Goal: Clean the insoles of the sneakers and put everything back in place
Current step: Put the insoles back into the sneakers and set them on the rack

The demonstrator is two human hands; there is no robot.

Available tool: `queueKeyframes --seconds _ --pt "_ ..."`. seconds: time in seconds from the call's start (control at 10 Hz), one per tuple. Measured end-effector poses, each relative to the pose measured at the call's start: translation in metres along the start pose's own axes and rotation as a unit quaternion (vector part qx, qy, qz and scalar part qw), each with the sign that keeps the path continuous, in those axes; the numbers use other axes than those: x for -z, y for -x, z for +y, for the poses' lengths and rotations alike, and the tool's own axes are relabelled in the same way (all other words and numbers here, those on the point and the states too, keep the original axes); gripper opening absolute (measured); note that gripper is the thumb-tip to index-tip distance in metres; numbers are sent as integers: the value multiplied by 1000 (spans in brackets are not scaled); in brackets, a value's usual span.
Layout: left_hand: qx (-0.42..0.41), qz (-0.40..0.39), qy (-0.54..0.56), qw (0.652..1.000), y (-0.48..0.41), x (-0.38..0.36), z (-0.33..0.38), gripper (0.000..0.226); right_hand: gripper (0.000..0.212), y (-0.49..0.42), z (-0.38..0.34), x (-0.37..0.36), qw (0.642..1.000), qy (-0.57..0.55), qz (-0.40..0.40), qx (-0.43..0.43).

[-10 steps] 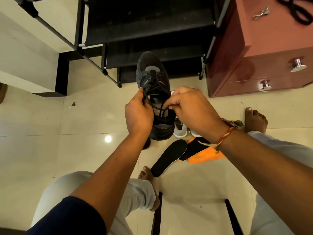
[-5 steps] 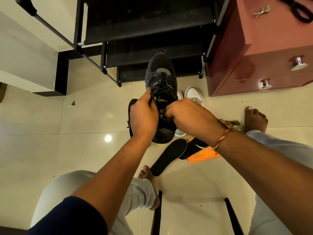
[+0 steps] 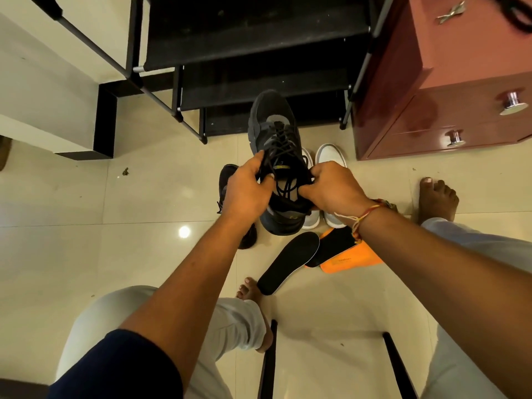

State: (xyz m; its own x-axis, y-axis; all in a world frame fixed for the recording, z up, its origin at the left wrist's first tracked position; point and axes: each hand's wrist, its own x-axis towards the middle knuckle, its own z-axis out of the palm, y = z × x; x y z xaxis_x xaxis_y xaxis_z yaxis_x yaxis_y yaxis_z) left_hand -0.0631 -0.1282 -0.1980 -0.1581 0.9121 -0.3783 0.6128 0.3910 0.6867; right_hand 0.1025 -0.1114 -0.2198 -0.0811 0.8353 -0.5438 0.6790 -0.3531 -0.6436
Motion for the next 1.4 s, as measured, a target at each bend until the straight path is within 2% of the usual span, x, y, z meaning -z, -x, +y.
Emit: queueKeyframes --seconds 0.1,0.2,0.3,0.4,0.5,0.6,0.7,0.8,0.9,1.0,1.1,1.2,1.3,1.4 --pt "105 -27 90 990 -6 0 -23 47 24 -17 9 -25 999 32 4 -21" --pt "250 30 104 962 -13 -8 -59 42 28 -38 16 -55 996 87 5 -34" --pt "336 51 95 936 -21 -19 -108 35 34 -56 26 -94 990 133 2 -46" --pt "374 33 104 921 -20 -36 -146 41 35 -75 36 -137 983 161 -7 -89" --pt "304 -77 -208 926 -14 -43 -159 49 36 -91 47 -173 975 168 0 -143" --pt "333 -43 -167 927 -38 -52 -182 56 33 -107 60 -198 976 162 2 -144" --pt "312 -29 -135 940 -58 -60 -199 71 29 -123 76 -211 975 176 22 -136" --pt "470 84 189 858 -78 -72 -208 55 29 -136 87 -217 978 164 -12 -124" --pt "487 164 443 734 -96 -76 -237 43 35 -143 94 -223 981 156 -5 -117" --pt "483 151 531 679 -104 -82 -261 45 42 -140 102 -229 987 112 -3 -113" --pt "433 124 579 680 -111 -86 -268 53 48 -138 112 -227 992 54 -37 -108" --pt "432 126 599 662 -118 -86 -264 51 53 -139 116 -220 992 11 -69 -107" --pt "449 173 611 629 -122 -86 -264 37 50 -135 111 -212 990 30 -86 -106" --pt "427 208 632 612 -118 -76 -256 35 47 -123 101 -197 991 50 -89 -84"
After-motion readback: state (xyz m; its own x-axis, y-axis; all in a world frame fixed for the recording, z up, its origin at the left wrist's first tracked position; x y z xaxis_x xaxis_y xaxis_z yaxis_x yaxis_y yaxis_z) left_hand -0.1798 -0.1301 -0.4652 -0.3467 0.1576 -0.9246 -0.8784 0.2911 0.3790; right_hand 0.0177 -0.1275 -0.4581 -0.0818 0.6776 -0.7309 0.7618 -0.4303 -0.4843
